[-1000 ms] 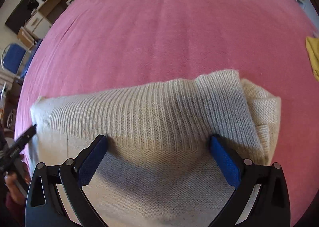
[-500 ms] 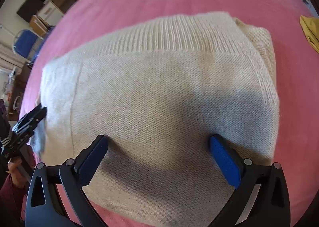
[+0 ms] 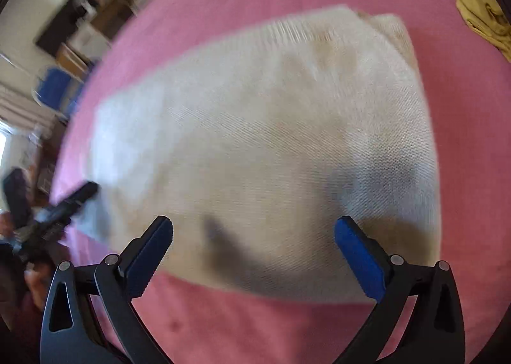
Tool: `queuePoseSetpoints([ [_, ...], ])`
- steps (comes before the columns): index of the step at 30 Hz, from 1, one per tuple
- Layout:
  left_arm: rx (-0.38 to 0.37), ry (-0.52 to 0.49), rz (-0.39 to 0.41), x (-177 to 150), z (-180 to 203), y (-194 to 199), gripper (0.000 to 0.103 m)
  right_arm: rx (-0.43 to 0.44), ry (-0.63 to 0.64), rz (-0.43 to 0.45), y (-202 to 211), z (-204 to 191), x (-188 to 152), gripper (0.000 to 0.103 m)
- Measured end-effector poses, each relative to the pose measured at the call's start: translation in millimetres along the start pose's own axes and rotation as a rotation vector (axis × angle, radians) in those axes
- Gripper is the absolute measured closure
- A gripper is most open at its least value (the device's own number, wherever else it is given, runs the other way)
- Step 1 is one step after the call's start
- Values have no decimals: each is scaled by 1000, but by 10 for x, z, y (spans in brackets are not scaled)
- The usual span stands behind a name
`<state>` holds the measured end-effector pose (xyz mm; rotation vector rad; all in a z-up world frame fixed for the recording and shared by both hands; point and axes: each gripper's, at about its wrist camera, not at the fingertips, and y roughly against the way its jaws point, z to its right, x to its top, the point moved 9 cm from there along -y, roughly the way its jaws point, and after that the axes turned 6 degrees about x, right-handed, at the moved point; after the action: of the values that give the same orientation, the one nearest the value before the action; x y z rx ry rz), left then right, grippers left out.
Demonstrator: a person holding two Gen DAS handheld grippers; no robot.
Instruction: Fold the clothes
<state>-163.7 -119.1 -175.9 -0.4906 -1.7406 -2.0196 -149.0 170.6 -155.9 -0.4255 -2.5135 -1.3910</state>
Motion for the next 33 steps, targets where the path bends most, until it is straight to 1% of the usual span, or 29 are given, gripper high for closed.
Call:
queuePoseSetpoints([
  [2, -60, 37, -8, -46, 54, 176, 34, 57, -4, 66, 265, -129, -104, 0],
  [3, -77, 37, -14, -84, 113, 238, 34, 86, -6, 93, 380, -194, -199, 0],
  [6, -121, 24, -66, -268, 394, 310, 34, 144, -26, 129, 585, -205, -301, 0],
  [7, -122, 8, -73, -329, 459, 351, 34, 151, -36, 134, 574, -280, -297, 0],
  [10, -123, -37, -78, -479, 613, 503, 34, 182, -83, 146, 660, -418, -560, 0],
  [12, -124, -62, -67, -546, 679, 633, 34, 187, -129, 158, 685, -366, -582, 0],
  [15, -127, -100, -51, -648, 778, 827, 34, 226, -129, 207, 669, -469, -542, 0],
  [16, -128, -112, -46, -681, 811, 892, 34, 239, -120, 208, 676, -495, -531, 0],
  [17, -128, -124, -41, -715, 844, 956, 34, 235, -119, 202, 675, -488, -529, 0],
  [18, -129, -137, -36, -749, 877, 1021, 34, 214, -127, 200, 680, -458, -549, 0],
  [20, -131, -162, -25, -817, 943, 1151, 34, 189, -135, 210, 726, -447, -627, 0],
  [22, -133, -187, -16, -889, 1007, 1267, 34, 228, -127, 234, 801, -484, -737, 0],
  [26, -151, -254, -20, -1052, 1119, 1329, 34, 207, -148, 246, 876, -443, -992, 0],
  [28, -147, -297, -19, -1089, 1186, 1329, 34, 188, -146, 242, 888, -431, -1015, 0],
  [29, -142, -306, -20, -1085, 1209, 1342, 34, 178, -144, 239, 892, -426, -1005, 0],
  [30, -151, -298, -15, -1077, 1230, 1391, 34, 170, -140, 243, 912, -432, -986, 0],
  [33, -187, -274, 1, -1095, 1284, 1534, 34, 168, -104, 284, 1079, -526, -935, 0],
])
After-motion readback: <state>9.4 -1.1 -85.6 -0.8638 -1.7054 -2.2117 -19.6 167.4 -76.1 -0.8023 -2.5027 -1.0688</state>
